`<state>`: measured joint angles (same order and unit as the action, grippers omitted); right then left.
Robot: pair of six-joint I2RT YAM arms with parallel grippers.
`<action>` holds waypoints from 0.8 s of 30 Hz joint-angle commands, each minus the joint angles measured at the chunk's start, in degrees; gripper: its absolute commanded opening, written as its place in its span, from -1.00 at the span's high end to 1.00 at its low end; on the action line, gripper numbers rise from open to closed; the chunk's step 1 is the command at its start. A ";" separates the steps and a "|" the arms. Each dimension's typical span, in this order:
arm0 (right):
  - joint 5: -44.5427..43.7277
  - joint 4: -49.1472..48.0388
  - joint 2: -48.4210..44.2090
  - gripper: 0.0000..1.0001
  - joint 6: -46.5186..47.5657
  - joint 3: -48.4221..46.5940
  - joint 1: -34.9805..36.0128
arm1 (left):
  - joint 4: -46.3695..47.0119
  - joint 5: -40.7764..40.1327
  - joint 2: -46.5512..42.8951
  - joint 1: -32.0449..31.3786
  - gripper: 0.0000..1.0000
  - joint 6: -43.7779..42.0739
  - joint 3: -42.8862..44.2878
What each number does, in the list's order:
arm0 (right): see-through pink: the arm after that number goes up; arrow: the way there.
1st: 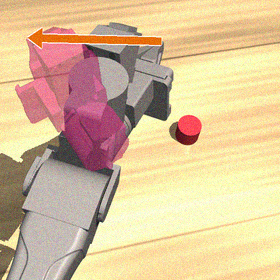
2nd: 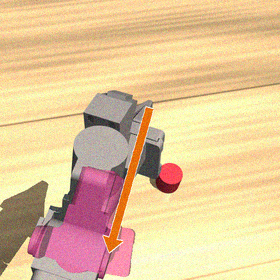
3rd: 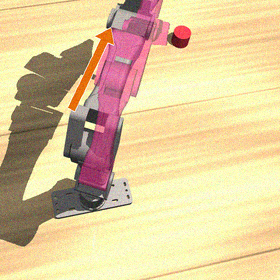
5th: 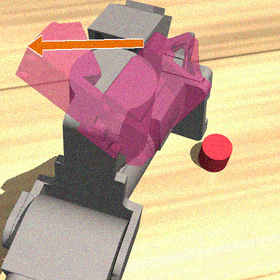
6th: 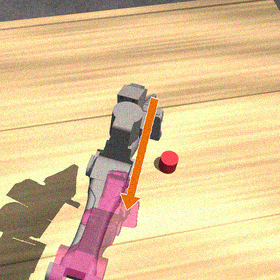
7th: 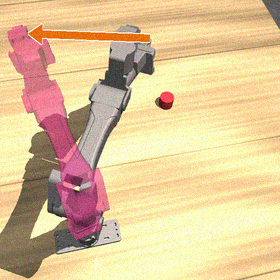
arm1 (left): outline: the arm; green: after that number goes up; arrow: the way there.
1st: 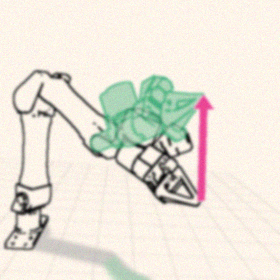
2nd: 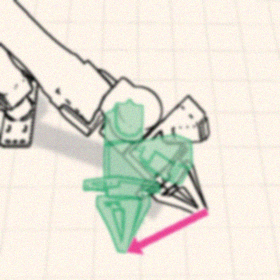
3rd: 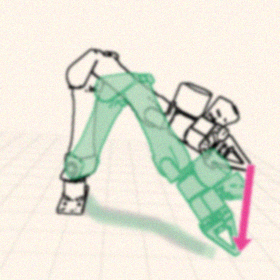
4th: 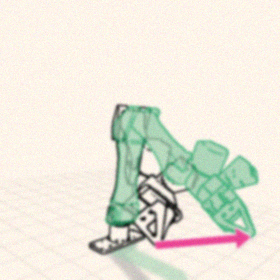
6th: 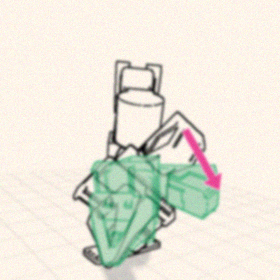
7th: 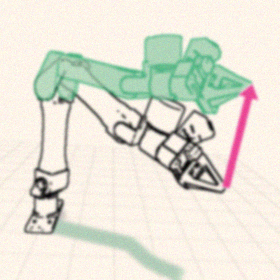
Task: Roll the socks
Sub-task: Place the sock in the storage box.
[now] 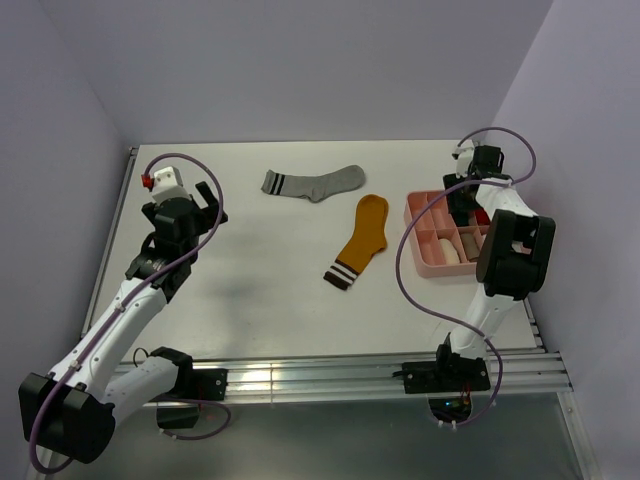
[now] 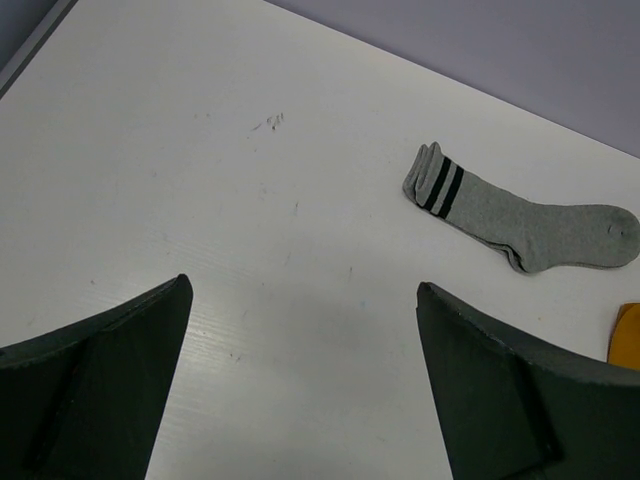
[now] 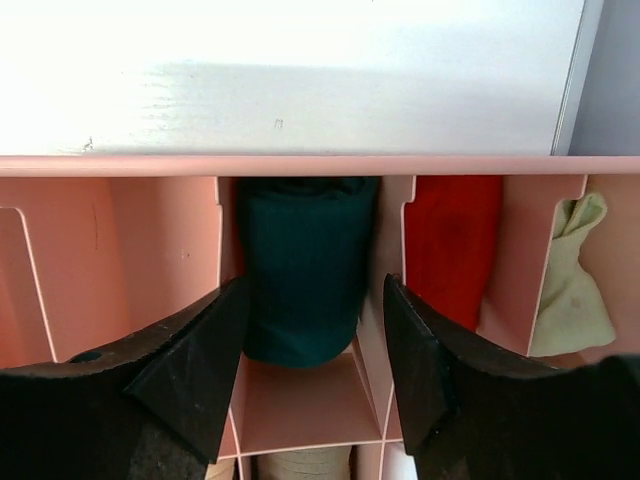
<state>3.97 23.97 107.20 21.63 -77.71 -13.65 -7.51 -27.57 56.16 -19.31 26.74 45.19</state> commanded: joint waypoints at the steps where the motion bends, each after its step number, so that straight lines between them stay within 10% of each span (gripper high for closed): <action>1: 0.25 0.38 -2.61 -0.34 -0.80 -2.36 -0.06 | 2.23 1.29 0.35 0.15 -0.99 1.12 -0.10; 15: 2.45 -3.13 -12.53 -0.33 -10.72 -4.73 1.69 | 1.97 2.52 1.93 0.15 -0.99 2.70 0.78; 24: -3.86 -5.07 -19.04 -0.34 -20.30 0.80 18.64 | -2.50 1.47 4.56 0.15 -0.99 5.42 3.67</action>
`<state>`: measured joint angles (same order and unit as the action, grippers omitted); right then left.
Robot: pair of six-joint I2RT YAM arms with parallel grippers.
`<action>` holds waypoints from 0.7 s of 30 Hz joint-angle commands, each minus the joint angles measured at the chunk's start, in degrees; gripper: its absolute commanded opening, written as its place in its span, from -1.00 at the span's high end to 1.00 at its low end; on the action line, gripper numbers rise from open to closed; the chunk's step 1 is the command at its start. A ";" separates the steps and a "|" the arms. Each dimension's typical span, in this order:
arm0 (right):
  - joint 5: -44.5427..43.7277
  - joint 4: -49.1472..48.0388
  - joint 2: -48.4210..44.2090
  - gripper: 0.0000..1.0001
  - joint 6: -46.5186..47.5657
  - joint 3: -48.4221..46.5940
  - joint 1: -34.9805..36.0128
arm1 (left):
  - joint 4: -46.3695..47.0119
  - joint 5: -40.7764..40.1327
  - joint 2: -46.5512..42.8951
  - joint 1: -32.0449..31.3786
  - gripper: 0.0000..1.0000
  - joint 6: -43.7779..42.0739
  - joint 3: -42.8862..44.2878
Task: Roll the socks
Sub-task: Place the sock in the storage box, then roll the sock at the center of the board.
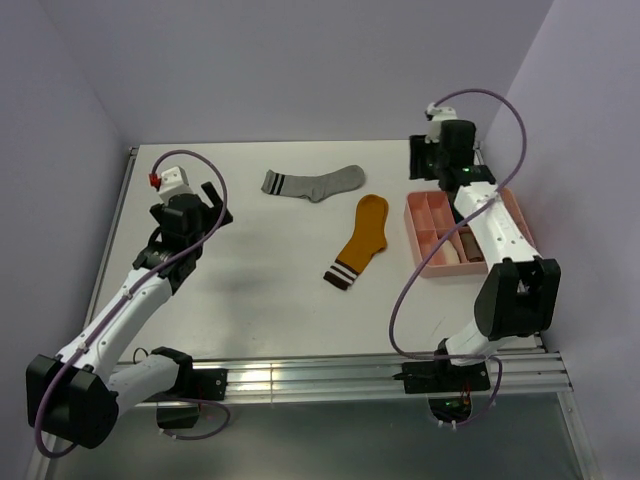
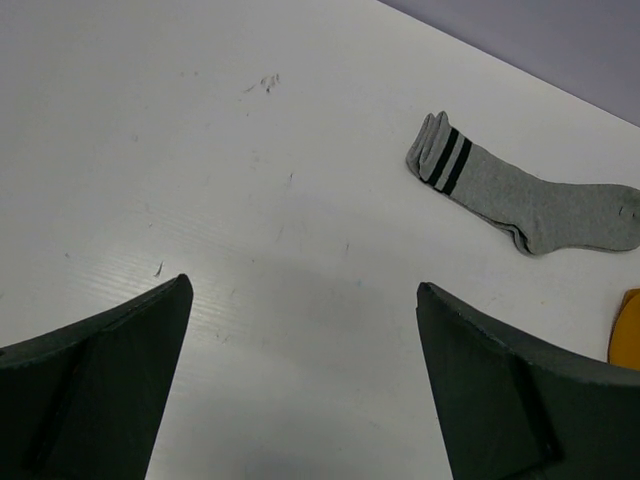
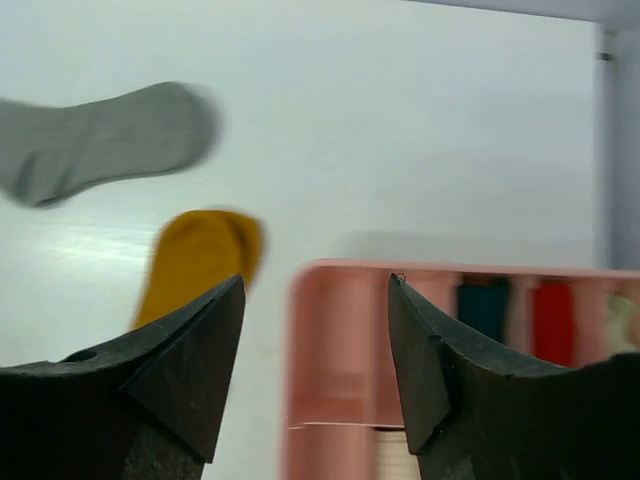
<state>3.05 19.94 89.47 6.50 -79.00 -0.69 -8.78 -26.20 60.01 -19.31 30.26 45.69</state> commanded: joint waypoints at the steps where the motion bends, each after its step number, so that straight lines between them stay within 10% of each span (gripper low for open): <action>1: -3.48 -0.53 -0.88 -0.31 -6.40 3.05 7.61 | -1.77 0.53 1.16 0.15 -0.99 2.26 3.52; 21: -8.06 1.33 12.64 0.10 -29.44 19.32 36.01 | -16.10 12.56 1.61 0.15 -0.99 10.87 2.12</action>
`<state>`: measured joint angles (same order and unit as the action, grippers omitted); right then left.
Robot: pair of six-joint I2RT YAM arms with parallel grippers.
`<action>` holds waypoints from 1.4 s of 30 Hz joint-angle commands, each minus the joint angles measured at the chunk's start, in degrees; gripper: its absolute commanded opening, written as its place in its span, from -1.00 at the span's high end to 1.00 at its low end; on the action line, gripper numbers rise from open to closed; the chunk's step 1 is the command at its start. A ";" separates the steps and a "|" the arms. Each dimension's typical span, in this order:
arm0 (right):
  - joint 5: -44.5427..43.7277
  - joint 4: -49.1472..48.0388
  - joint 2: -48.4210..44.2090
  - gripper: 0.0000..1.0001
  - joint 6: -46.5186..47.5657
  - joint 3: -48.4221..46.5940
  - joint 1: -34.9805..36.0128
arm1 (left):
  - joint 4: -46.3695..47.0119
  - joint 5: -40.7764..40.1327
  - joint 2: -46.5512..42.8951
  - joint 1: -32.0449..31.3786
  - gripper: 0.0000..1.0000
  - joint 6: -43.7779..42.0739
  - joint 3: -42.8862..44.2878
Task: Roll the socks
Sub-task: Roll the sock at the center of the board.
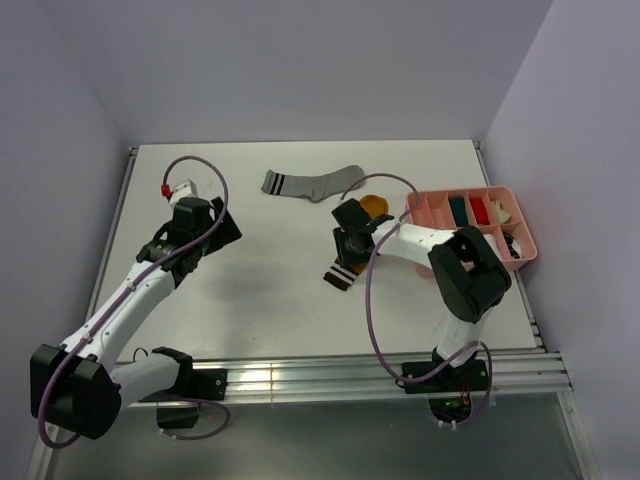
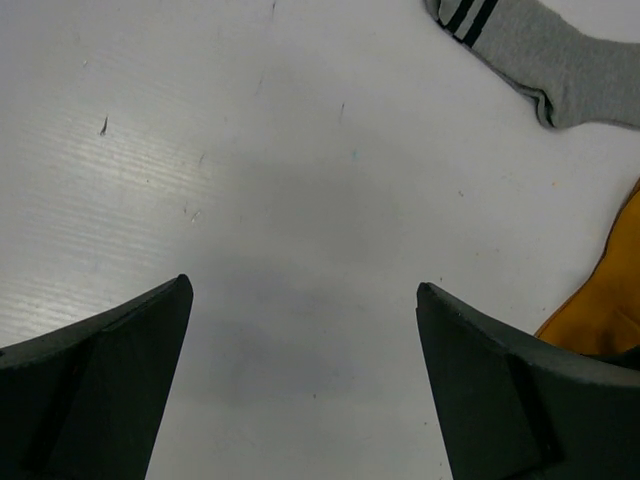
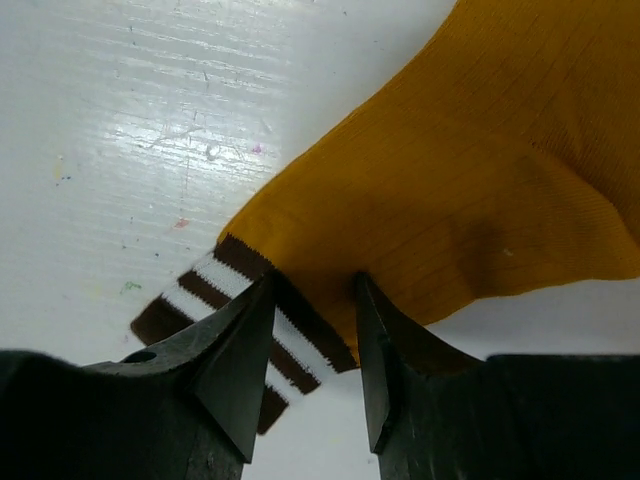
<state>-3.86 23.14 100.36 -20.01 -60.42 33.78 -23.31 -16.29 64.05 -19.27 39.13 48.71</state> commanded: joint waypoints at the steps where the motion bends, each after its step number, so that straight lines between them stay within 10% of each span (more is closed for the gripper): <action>1: -0.98 -1.87 2.64 0.10 -3.19 0.57 2.25 | -1.65 3.02 -2.70 0.11 -0.99 2.17 -1.42; 16: -1.07 2.54 15.31 0.07 -11.90 -23.16 15.17 | -3.67 2.85 -7.26 0.11 -0.99 -1.87 -1.86; 26: -1.86 -12.58 0.64 -0.24 6.01 -7.00 20.62 | -2.18 1.36 -11.67 0.11 -0.99 -0.91 -5.91; 42: -6.34 -18.56 7.30 -0.18 15.52 -6.81 28.27 | -7.80 -2.51 -16.33 0.11 -0.99 3.58 -4.67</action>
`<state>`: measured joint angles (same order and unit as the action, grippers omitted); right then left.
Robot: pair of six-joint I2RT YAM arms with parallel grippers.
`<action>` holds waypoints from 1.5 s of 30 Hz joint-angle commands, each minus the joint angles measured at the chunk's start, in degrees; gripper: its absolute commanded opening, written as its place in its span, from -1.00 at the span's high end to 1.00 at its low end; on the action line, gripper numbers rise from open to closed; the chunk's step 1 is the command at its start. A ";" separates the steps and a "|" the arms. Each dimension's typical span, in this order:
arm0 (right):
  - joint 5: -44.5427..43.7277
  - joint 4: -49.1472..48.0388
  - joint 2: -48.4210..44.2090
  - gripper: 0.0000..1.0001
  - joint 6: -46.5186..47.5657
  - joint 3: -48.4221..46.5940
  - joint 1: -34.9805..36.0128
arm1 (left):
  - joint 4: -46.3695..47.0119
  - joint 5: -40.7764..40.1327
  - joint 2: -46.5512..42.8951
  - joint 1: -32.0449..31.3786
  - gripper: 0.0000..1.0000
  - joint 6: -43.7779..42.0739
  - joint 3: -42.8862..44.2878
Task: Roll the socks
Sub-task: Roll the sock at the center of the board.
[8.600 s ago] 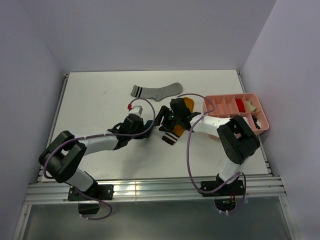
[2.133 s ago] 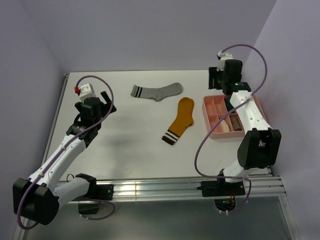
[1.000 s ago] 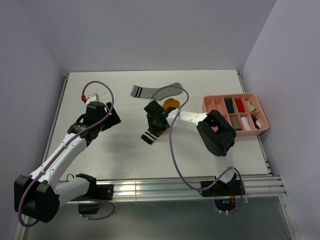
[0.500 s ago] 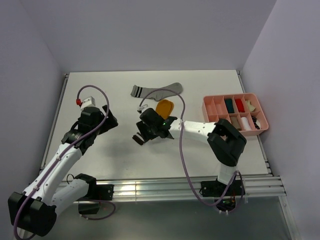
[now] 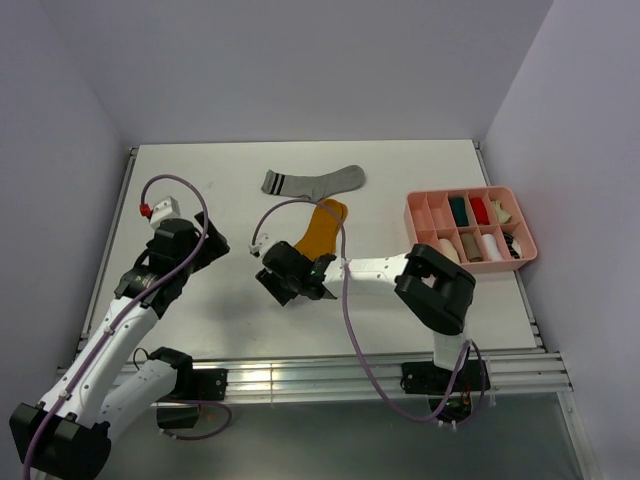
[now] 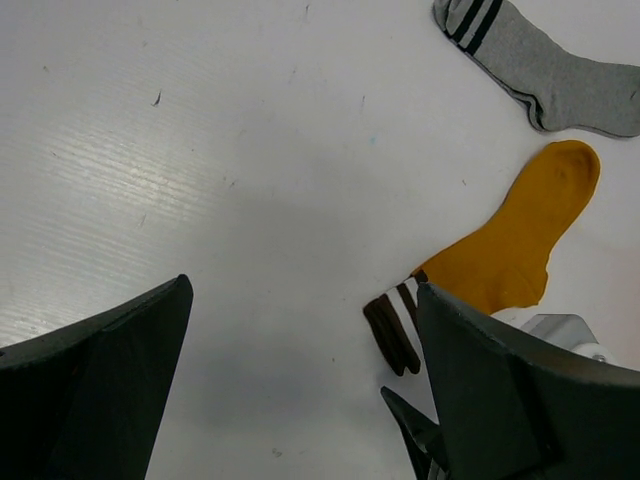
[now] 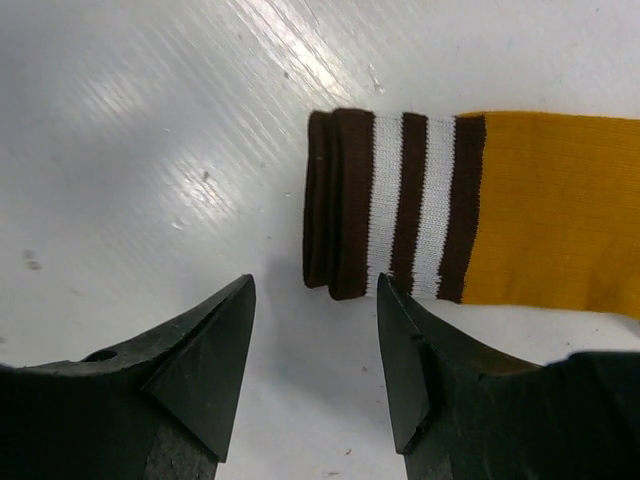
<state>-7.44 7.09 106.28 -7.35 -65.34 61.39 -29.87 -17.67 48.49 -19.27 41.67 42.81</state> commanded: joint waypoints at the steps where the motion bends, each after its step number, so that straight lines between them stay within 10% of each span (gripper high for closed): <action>1: -3.10 -2.17 2.43 -0.18 3.22 -2.50 0.67 | -1.68 -1.22 -1.11 0.11 -0.99 0.96 1.23; 35: -11.02 -4.46 9.47 -0.03 5.33 -2.60 2.86 | -2.30 -1.75 -2.08 0.11 -0.99 -1.33 0.70; 45: -10.31 -4.10 10.44 0.63 3.93 1.88 2.86 | -1.42 0.09 -0.59 0.11 -0.99 -0.54 0.52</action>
<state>-17.93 -2.20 113.95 -2.48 -67.11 63.92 -32.34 -18.68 47.33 -19.27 41.19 42.81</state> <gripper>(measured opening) 0.208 0.995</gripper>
